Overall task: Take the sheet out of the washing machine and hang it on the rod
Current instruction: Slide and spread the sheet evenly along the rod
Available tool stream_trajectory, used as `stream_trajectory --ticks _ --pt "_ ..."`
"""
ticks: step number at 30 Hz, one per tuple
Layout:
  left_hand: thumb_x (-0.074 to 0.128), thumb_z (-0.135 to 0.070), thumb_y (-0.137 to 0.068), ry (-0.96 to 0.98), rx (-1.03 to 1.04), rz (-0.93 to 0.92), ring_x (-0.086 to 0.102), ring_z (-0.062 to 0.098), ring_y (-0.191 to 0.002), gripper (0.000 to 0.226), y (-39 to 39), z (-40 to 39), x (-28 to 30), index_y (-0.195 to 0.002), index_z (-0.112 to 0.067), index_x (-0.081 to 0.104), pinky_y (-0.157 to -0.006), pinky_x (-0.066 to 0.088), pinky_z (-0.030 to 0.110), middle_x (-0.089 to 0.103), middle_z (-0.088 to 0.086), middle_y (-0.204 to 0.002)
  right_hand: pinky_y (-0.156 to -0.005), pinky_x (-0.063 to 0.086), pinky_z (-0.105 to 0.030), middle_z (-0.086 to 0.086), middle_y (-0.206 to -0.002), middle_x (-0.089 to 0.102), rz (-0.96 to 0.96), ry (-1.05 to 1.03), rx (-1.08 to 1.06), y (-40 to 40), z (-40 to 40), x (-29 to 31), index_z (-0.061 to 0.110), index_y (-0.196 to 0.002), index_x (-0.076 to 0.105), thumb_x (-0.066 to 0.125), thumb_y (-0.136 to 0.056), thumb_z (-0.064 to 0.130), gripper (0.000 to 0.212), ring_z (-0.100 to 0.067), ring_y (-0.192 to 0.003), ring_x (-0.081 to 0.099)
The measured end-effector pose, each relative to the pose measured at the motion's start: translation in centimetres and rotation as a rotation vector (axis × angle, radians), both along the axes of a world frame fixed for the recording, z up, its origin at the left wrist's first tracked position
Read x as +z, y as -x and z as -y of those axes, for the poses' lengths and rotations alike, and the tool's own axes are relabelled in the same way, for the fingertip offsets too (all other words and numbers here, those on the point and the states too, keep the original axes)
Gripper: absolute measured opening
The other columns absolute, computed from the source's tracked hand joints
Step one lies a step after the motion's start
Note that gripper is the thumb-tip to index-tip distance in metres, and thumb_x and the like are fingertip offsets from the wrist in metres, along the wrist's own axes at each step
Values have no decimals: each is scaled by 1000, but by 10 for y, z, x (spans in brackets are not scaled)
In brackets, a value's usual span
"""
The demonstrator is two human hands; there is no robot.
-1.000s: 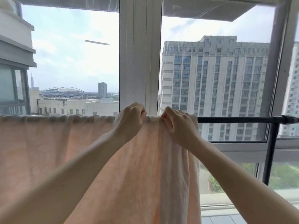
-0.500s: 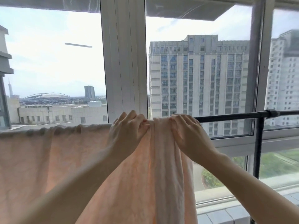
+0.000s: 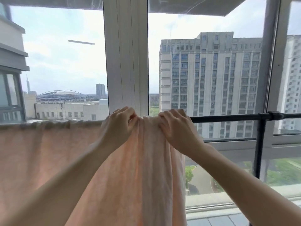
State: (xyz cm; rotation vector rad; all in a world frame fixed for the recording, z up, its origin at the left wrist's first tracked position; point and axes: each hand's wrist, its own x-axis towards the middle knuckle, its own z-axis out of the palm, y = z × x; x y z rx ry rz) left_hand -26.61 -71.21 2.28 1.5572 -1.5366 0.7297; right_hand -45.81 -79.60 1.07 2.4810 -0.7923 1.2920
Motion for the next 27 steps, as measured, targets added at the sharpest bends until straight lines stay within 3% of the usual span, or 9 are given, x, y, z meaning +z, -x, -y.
stream_trajectory --ticks 3,7,9,12,16,20,24,27 --pt "59 -31 -94 -32 37 -74 57 10 -79 16 1 1 3 -80 -25 58 -66 40 30 61 -15 -83 -81 46 -34 -3 -113 52 112 74 -167 6 -4 -12 16 -108 53 59 -91 35 25 -23 -101 49" --pt "61 -28 -93 -23 34 -122 54 -1 -74 18 7 0 1 -75 -27 57 -69 40 31 59 -16 -76 -67 50 -35 -9 -117 42 152 -246 -155 9 -15 -16 17 -130 29 53 -93 49 55 -26 -89 58" --pt "62 -27 -92 -27 37 -134 53 -1 -73 19 12 0 1 -74 -28 56 -67 38 30 57 -17 -76 -64 51 -35 -9 -109 51 158 -240 -119 6 -20 -12 17 -131 26 54 -92 48 57 -27 -82 61" --pt "62 -26 -92 -29 36 -148 53 0 -74 20 17 -1 3 -73 -28 55 -66 38 29 58 -17 -76 -60 44 -32 -10 -103 53 195 -289 -31 0 -23 -2 15 -127 31 56 -95 28 42 -28 -78 60" --pt "61 -25 -92 -11 33 -152 55 6 -77 15 20 -5 1 -77 -24 59 -68 40 31 60 -14 -78 -61 42 -33 -11 -97 50 170 -270 18 0 -23 1 12 -111 44 41 -95 4 19 -29 -73 58" --pt "61 -25 -93 19 71 -150 58 12 -78 14 20 -8 -1 -79 -21 60 -68 40 31 62 -11 -79 -67 52 -38 -8 -96 46 163 -177 -8 19 -8 19 12 -100 52 41 -94 1 16 -27 -75 57" --pt "61 -27 -93 35 84 -169 59 13 -78 17 15 -10 -3 -76 -22 59 -69 43 33 62 -12 -79 -67 46 -38 2 -88 43 248 -229 -124 57 25 35 12 -91 52 38 -96 7 15 -19 -72 50" --pt "60 -25 -92 50 85 -181 60 15 -80 16 18 -8 -4 -77 -21 60 -68 44 34 63 -10 -80 -65 46 -37 -4 -93 47 232 -202 -255 84 40 30 13 -91 54 43 -95 9 12 -25 -73 54"
